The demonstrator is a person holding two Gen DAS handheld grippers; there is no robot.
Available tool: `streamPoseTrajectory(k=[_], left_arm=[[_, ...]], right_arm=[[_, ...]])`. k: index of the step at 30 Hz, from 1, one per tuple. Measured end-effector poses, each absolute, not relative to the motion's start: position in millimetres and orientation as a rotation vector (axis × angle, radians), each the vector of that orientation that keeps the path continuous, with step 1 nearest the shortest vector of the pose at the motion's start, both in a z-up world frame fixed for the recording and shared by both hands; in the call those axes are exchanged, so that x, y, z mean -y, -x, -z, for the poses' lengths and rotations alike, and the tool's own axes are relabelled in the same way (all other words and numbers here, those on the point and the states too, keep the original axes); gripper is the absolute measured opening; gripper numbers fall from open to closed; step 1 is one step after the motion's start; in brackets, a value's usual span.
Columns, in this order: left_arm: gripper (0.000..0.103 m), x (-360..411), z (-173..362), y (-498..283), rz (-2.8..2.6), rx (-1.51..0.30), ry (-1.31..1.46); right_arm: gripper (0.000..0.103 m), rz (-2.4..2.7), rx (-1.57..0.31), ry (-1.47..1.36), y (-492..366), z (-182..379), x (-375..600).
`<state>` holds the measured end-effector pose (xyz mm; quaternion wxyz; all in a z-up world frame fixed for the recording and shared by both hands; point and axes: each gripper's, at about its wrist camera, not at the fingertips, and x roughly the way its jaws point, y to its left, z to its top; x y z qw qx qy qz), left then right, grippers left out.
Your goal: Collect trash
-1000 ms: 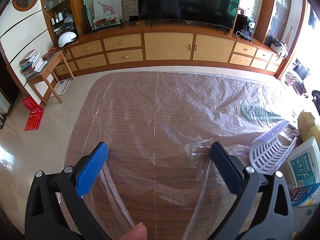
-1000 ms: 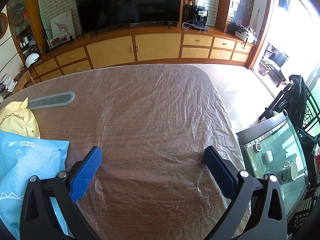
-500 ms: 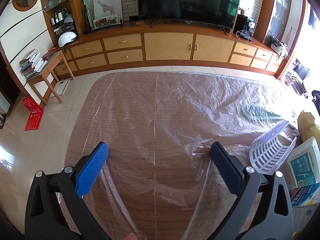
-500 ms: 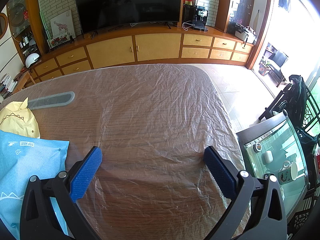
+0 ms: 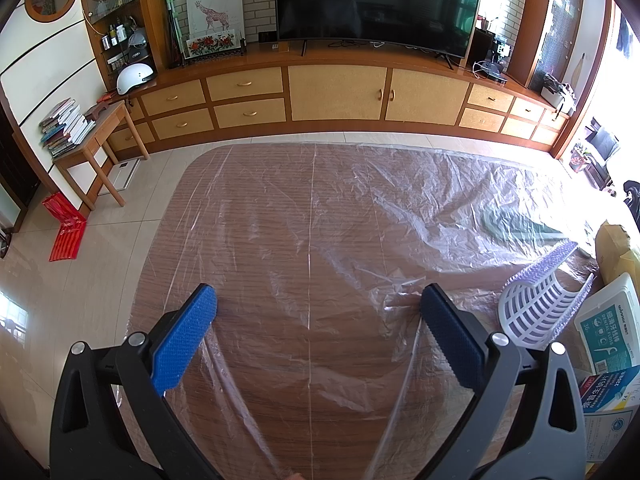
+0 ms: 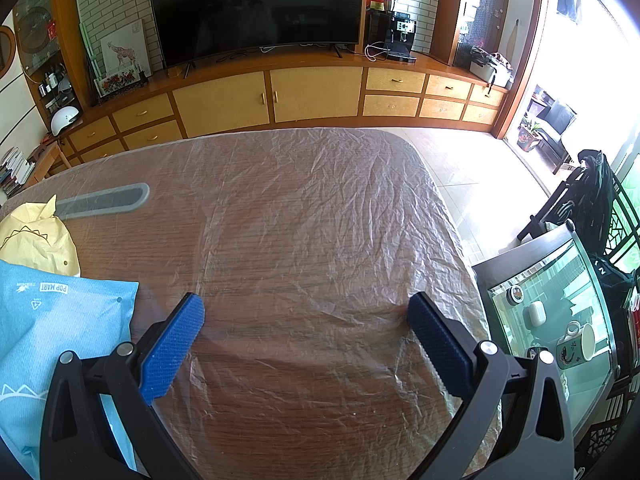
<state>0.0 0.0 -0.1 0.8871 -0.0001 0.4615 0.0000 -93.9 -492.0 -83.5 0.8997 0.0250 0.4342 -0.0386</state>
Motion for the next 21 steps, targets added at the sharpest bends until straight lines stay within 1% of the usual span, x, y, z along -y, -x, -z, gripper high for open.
streamPoseTrajectory(k=[21], left_arm=[[0.102,3,0,17,0.014,-0.959,-0.008]], right_arm=[[0.099,0.08,-0.899,-0.052,94,83,492]])
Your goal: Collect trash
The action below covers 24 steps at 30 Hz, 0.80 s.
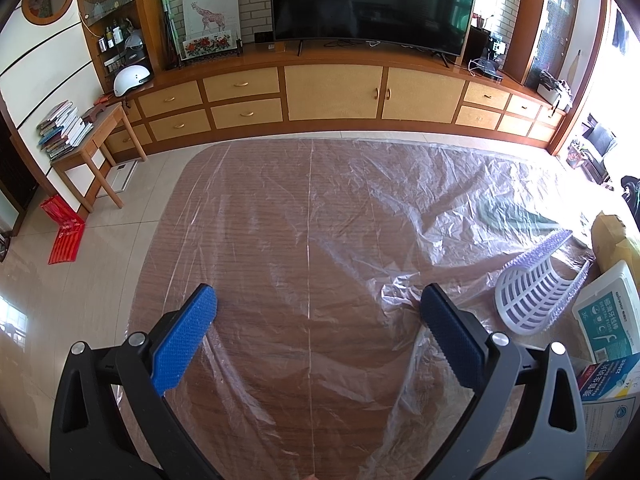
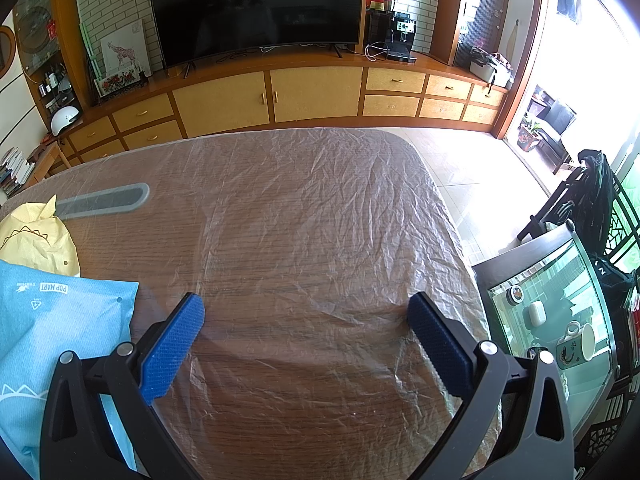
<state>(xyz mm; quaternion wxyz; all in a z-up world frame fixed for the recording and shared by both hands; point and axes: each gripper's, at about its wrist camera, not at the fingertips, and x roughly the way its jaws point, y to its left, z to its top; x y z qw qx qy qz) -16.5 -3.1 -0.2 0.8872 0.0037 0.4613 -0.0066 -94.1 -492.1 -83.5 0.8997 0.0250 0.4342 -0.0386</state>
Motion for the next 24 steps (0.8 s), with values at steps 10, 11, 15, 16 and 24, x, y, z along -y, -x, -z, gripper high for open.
streamPoseTrajectory(k=[10,11,15,16,24], left_arm=[[0.102,3,0,18,0.014,-0.959,-0.007],[0.102,3,0,16,0.014,-0.959,-0.008],[0.102,3,0,17,0.014,-0.959,-0.009],[0.102,3,0,16,0.015,-0.96,-0.009],[0.101,-3,-49,38,0.027,-0.859,0.044]], right_arm=[[0.099,0.081,-0.898,-0.052,93,85,492],[0.099,0.081,-0.899,-0.052,93,85,492],[0.099,0.086,-0.903,-0.054,93,86,494],[0.099,0.11,-0.911,-0.062,93,86,496],[0.099,0.149,-0.751,-0.029,134,12,493]])
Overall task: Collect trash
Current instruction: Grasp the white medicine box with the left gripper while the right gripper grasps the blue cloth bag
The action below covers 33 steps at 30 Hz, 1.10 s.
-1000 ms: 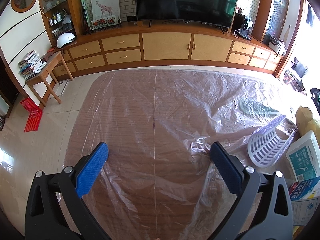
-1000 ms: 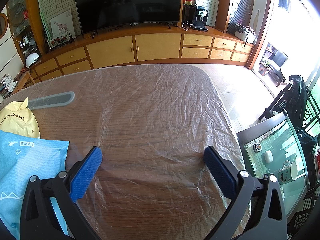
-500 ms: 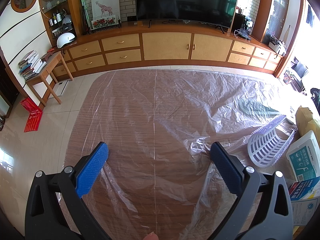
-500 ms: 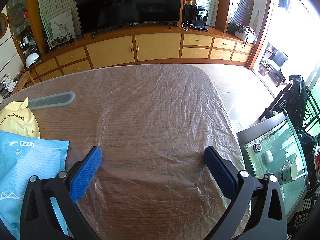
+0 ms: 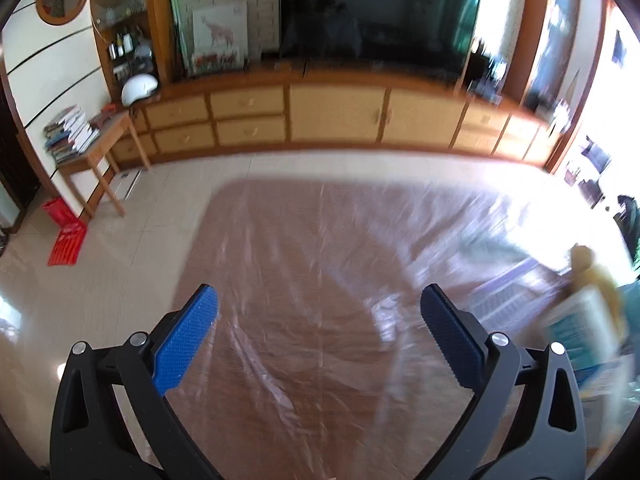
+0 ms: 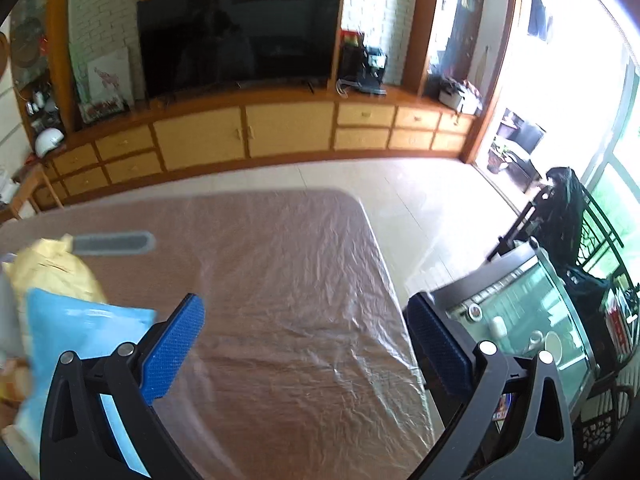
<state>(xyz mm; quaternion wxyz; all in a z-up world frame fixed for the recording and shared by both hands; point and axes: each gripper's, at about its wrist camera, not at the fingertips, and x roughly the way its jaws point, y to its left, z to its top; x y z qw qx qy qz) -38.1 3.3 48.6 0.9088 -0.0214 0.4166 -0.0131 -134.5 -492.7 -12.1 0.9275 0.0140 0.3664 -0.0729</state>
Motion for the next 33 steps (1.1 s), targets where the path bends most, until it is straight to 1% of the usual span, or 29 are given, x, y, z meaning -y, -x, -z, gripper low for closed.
streamPoseTrajectory(k=[2,5,10,14,21,25,28,33], left_arm=[[0.101,1,-70,49,0.068,-0.831,0.055],[0.101,21,-102,74,0.167,-0.792,0.07],[0.101,62,-118,114,0.357,-0.802,0.066],[0.101,101,-107,141,0.462,-0.863,0.027],[0.101,139,-74,137,0.456,-0.982,0.036],[0.101,138,-63,125,0.426,-1.023,0.028],[0.095,140,-58,125,0.421,-1.037,0.026],[0.095,140,-57,124,0.414,-1.038,0.001]], right_arm=[[0.099,0.095,-0.733,-0.045,145,-2,487],[0.099,-0.001,-0.716,0.024,159,-21,458],[0.099,-0.154,-0.742,0.042,177,-23,424],[0.099,-0.153,-0.783,0.092,178,-11,404],[0.099,-0.161,-0.884,0.08,160,19,393],[0.099,-0.13,-0.929,0.065,150,32,399],[0.099,-0.136,-0.978,-0.009,144,41,410],[0.099,-0.132,-1.007,-0.064,142,44,421]])
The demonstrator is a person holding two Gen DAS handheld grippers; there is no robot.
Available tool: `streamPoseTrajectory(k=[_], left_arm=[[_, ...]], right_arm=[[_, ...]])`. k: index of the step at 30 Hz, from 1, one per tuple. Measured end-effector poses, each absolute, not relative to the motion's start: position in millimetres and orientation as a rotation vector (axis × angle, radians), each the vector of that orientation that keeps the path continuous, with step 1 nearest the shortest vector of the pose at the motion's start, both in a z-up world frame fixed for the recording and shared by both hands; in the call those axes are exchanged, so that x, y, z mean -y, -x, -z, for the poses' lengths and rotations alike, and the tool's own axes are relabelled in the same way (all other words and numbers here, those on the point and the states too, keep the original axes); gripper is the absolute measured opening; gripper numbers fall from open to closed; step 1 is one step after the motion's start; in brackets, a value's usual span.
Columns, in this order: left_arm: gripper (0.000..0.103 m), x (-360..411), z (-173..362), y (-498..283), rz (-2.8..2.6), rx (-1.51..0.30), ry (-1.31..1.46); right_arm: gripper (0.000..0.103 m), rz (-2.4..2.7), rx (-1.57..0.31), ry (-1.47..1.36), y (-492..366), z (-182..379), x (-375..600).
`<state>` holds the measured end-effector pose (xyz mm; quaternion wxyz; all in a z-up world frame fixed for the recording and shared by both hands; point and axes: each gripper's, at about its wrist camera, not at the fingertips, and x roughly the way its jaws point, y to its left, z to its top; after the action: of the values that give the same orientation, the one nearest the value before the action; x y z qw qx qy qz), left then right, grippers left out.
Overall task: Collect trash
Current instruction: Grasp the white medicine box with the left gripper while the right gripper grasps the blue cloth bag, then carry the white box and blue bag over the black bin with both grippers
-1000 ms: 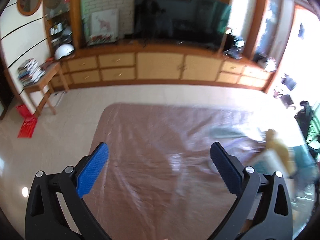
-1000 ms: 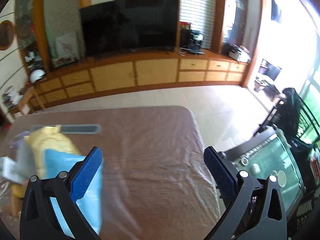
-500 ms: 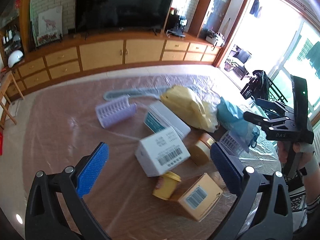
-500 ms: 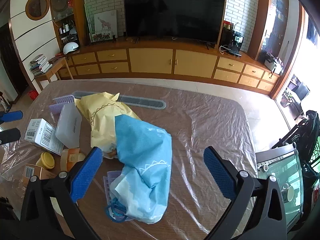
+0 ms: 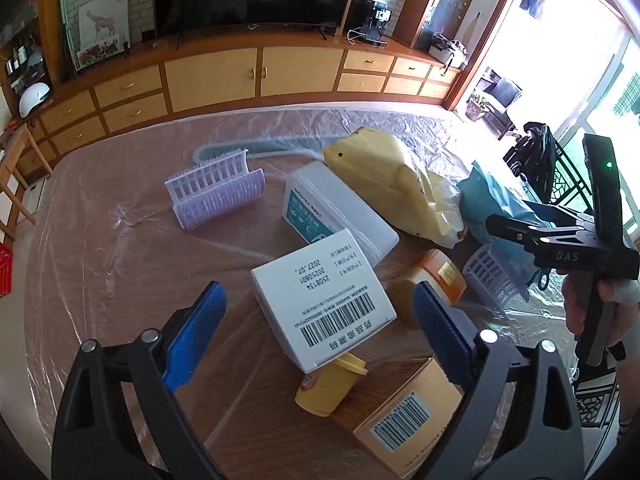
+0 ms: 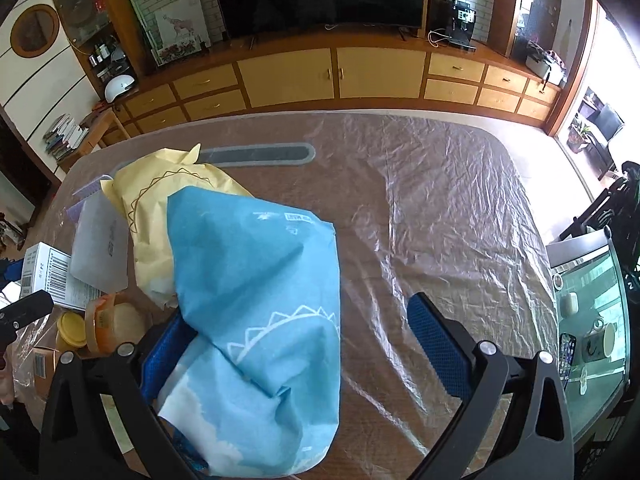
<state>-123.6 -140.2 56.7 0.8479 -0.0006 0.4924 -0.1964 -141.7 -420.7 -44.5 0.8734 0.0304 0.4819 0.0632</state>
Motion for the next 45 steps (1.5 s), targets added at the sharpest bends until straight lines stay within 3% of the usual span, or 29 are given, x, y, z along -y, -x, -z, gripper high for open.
streamPoseTrajectory(k=[2,8,10,11,12,14,23,33,45], left_arm=[[0.095,141,-56,122,0.413,-1.042,-0.005],[0.079,143,-47,114,0.403,-1.075,0.005],[0.066,139,-45,114,0.409,-1.091,0.016],[0.066,138,-45,114,0.411,-1.092,0.022],[0.062,138,-45,116,0.41,-1.088,0.02],[0.059,135,-46,118,0.412,-1.077,0.012],[0.048,119,-71,120,0.417,-0.998,0.033],[0.048,100,-102,135,0.459,-0.924,0.112],[0.048,88,-123,198,0.592,-0.849,0.066]], right_arm=[[0.099,-0.13,-1.016,-0.059,140,45,420],[0.097,-0.127,-1.059,-0.077,133,51,421],[0.082,-0.136,-1.063,-0.104,132,52,423],[0.066,-0.148,-1.069,-0.126,132,52,424],[0.059,-0.154,-1.08,-0.141,130,52,425],[0.053,-0.176,-1.086,-0.173,129,51,426],[0.05,-0.185,-0.959,-0.271,140,8,443],[0.05,-0.253,-0.833,-0.404,178,-31,464],[0.051,-0.416,-0.811,-0.335,268,-54,400]])
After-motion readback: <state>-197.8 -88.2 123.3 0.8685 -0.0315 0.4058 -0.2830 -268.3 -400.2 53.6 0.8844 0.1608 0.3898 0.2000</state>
